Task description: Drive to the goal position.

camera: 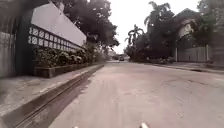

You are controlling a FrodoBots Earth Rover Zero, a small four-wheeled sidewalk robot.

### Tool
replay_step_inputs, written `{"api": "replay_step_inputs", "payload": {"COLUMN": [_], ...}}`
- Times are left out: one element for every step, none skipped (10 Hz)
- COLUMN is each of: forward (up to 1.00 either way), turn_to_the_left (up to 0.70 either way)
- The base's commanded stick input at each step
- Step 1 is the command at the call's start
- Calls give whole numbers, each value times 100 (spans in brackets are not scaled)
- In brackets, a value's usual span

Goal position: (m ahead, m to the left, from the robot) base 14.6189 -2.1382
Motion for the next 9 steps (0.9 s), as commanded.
{"api": "replay_step_inputs", "payload": {"forward": [70,70,70,70,70,70,70,70,70], "turn_to_the_left": [0,0,0,0,0,0,0,0,0]}}
